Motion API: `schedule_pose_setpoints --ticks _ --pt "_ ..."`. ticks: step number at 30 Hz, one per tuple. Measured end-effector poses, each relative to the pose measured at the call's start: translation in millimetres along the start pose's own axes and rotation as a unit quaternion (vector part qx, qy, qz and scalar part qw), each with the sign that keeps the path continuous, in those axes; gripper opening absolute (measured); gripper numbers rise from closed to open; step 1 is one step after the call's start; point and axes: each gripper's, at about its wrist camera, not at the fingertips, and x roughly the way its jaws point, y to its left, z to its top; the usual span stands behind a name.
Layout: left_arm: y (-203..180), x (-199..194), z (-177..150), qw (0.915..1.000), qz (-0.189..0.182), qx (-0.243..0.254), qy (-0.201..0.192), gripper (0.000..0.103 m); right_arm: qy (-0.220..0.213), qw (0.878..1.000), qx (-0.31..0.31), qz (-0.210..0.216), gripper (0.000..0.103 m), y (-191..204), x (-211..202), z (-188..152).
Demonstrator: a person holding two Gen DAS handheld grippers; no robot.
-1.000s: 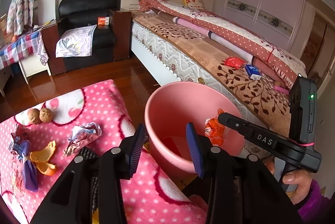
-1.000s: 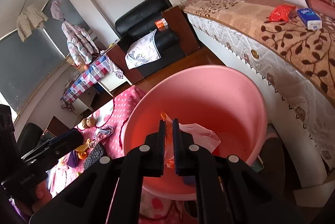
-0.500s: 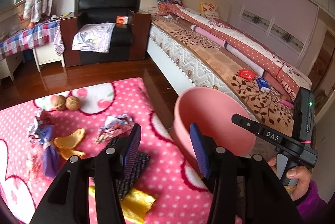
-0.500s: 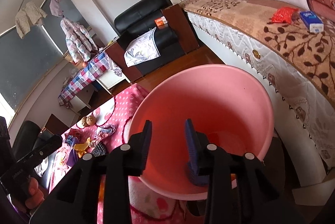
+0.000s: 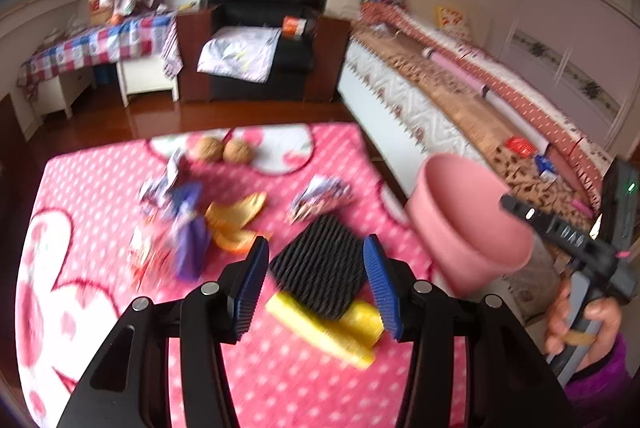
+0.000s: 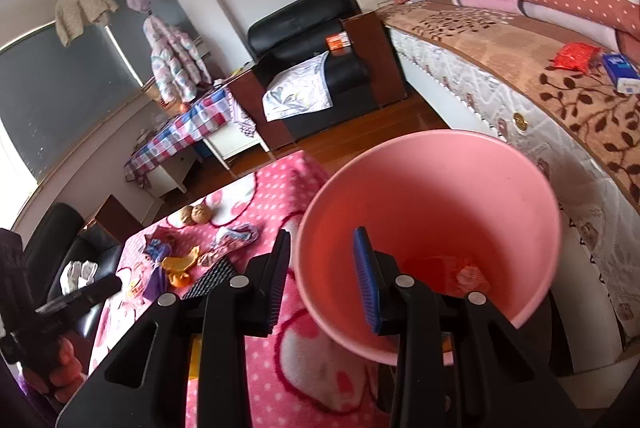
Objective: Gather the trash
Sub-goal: 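Grasp the yellow plastic bag with the left gripper while the right gripper grasps the black mesh pad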
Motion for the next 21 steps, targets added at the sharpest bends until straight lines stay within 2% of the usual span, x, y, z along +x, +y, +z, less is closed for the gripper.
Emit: schedule_pose_setpoints --ticks 7,9,15,17,18,21 --pt "6.5 23.0 -33.0 0.9964 -0.015 -0.032 0.077 0.049 0.013 1.000 -0.018 0.016 0.033 17.0 3.4 -6.3" --pt "3.1 30.4 -36.6 0.9943 -0.026 -0.036 0.097 0.049 0.016 0.999 -0.021 0.020 0.033 19.3 4.0 -7.7" --pt "-10.6 52.4 -42.7 0.9898 -0.020 -0.029 0.138 0.049 0.038 0.998 -0.039 0.040 0.033 36.3 8.9 -19.3" --pt "-10.8 58.9 -44.7 0.9881 -0.017 -0.033 0.149 0.040 0.046 0.997 -0.046 0.043 0.033 42.6 12.4 -24.0" --pt "-10.1 62.3 -46.3 0.9868 -0.016 -0.036 0.157 0.031 0.051 0.996 -0.049 0.046 0.033 46.1 14.7 -26.5" --pt "-2.8 64.0 -49.6 0.9853 -0.012 -0.048 0.163 0.020 0.063 0.995 -0.057 0.051 0.033 53.4 19.9 -32.5"
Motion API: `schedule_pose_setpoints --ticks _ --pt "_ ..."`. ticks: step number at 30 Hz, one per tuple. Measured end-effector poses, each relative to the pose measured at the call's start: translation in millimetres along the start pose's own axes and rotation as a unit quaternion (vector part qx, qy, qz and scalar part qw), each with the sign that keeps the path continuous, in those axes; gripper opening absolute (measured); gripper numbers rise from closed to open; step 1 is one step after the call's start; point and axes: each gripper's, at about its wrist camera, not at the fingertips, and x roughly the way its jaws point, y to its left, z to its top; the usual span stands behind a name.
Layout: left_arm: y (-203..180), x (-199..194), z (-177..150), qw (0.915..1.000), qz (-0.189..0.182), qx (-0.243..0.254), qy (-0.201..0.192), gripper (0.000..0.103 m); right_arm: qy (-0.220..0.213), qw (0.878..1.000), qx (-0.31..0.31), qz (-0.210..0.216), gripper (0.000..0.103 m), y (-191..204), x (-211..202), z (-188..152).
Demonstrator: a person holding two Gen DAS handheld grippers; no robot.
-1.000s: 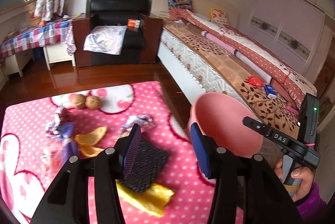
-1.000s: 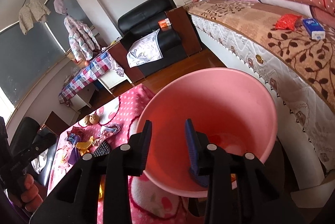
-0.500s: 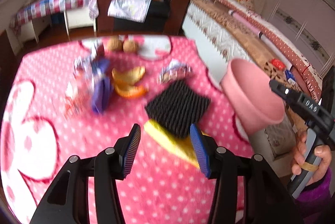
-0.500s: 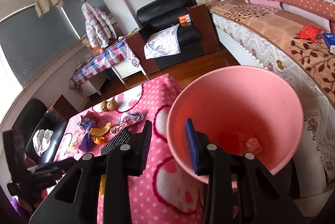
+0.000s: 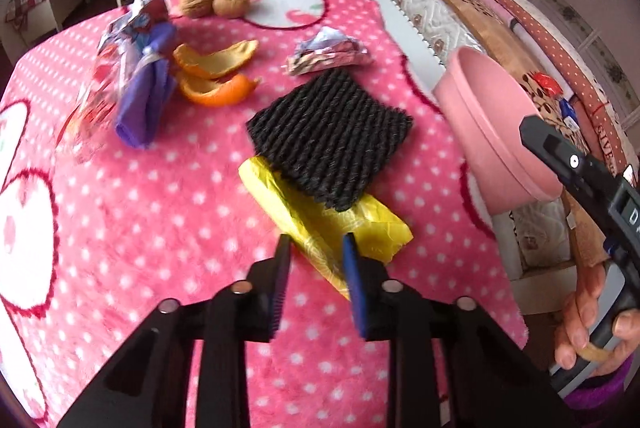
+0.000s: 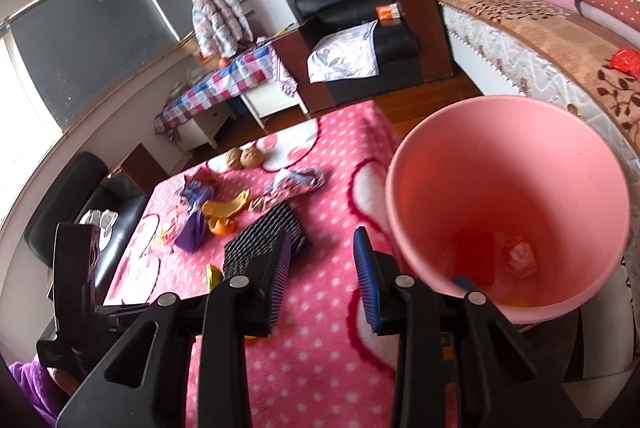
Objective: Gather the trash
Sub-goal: 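Grasp the yellow plastic bag with the left gripper while the right gripper grasps the black mesh pad, then lift the yellow bag and black pad and carry both over the pink bucket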
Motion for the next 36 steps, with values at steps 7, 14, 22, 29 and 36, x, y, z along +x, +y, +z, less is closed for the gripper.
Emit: schedule_pose_setpoints --ticks 7,14,22,29,36 --pt "22.4 -17.7 -2.6 0.9997 0.005 -0.009 -0.020 0.009 0.032 0.999 0.007 0.016 0.033 7.8 23.4 -1.2" --pt "45.5 -31.7 -6.1 0.9987 0.010 -0.026 -0.042 0.009 0.074 0.997 0.014 0.024 0.033 17.2 54.1 -4.8" --pt "63.3 -29.5 -11.8 0.9985 0.000 -0.039 -0.039 0.009 0.108 0.993 0.035 0.011 0.033 19.7 87.6 -7.3" --pt "66.5 -30.3 -13.0 0.9983 -0.004 -0.035 -0.045 0.009 0.111 0.994 0.023 -0.002 0.033 28.4 97.0 -9.1" --pt "71.6 -35.3 -14.8 0.9979 -0.005 -0.036 -0.053 0.009 0.090 0.996 0.010 -0.009 0.013 34.6 91.8 -7.7"
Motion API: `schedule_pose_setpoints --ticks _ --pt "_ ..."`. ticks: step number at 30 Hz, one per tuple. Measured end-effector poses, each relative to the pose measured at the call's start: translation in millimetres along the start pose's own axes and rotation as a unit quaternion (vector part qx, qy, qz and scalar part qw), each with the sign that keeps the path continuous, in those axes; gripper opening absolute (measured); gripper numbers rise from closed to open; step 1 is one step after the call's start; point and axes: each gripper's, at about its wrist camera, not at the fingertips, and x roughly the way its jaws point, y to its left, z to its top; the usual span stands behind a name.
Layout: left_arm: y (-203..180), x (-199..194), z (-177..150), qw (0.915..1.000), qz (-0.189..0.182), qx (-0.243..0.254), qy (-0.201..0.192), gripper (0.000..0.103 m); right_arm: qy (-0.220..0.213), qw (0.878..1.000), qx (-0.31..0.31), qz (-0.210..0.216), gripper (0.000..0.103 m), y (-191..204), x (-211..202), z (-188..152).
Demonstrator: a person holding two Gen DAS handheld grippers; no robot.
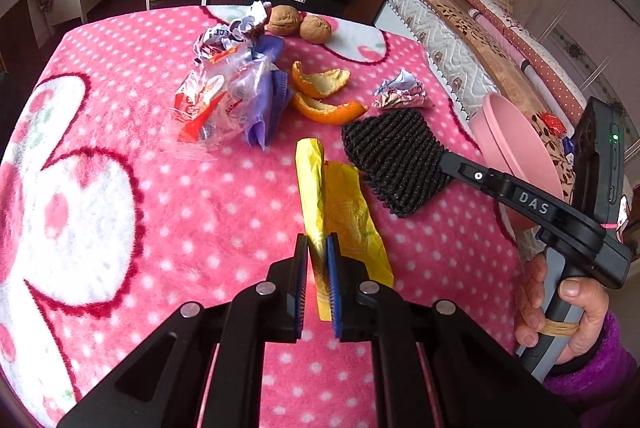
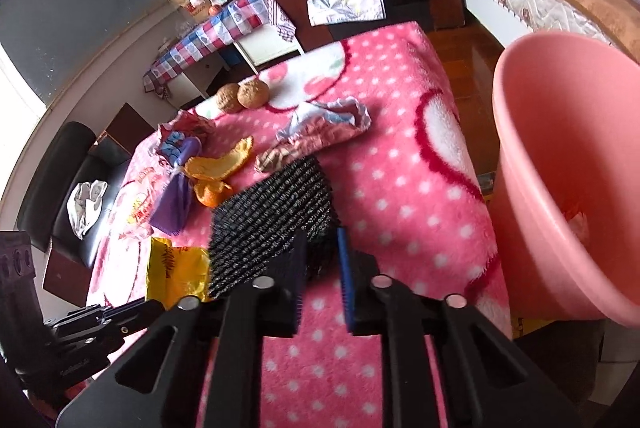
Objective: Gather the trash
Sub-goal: 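Lift the yellow bag and black pad and carry both over the pink bucket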
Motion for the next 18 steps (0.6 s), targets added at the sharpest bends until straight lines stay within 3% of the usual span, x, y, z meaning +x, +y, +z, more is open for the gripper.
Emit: schedule_pose_setpoints --ticks 18 --pt "-12.2 -26.2 12.3 0.9986 -0.016 0.012 -0.050 0.009 -0.132 0.990 -0.044 -0.020 0.012 8.9 -83.7 18.3"
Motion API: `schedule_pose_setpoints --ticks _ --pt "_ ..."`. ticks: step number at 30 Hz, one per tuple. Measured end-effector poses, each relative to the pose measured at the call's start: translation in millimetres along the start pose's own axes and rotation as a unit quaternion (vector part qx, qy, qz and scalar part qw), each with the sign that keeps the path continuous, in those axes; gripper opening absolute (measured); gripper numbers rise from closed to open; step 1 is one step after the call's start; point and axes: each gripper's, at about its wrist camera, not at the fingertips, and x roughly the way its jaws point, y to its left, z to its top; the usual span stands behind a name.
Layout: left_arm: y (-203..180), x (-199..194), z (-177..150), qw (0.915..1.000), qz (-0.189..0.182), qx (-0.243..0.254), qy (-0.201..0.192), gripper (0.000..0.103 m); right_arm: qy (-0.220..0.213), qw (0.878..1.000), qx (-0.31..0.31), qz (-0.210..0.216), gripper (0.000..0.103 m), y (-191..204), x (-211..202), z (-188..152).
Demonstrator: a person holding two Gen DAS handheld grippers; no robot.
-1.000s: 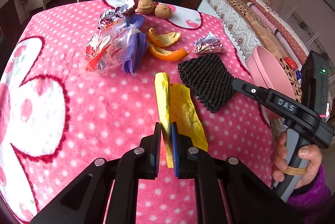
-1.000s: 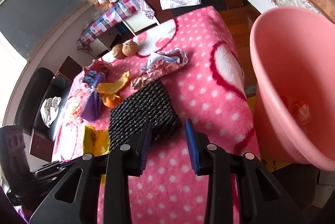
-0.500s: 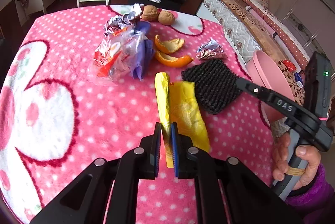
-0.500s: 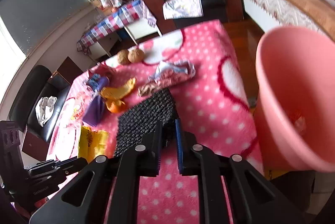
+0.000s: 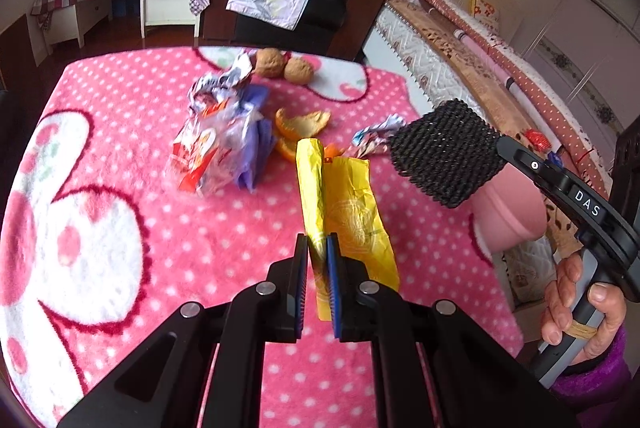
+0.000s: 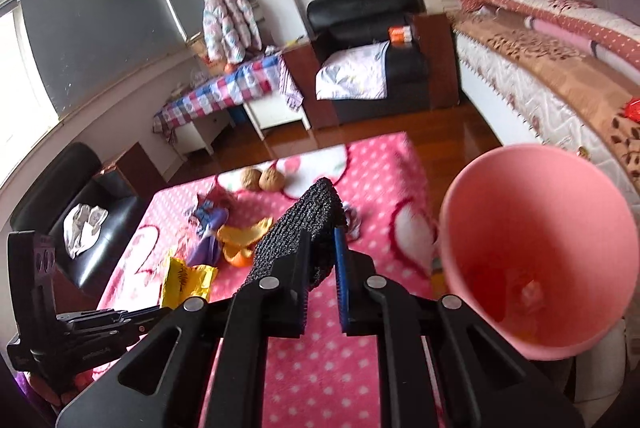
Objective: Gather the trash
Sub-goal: 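Lift the yellow bag and black pad and carry both over the pink bucket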
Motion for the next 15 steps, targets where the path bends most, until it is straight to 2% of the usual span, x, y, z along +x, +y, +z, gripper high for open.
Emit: schedule_pose_setpoints --ticks 15 --pt "-39.4 -8.4 23.6 0.9987 -0.022 0.029 -0.034 0.009 -0.054 0.996 0.041 -0.056 0.012 -53.9 -39.7 12.3"
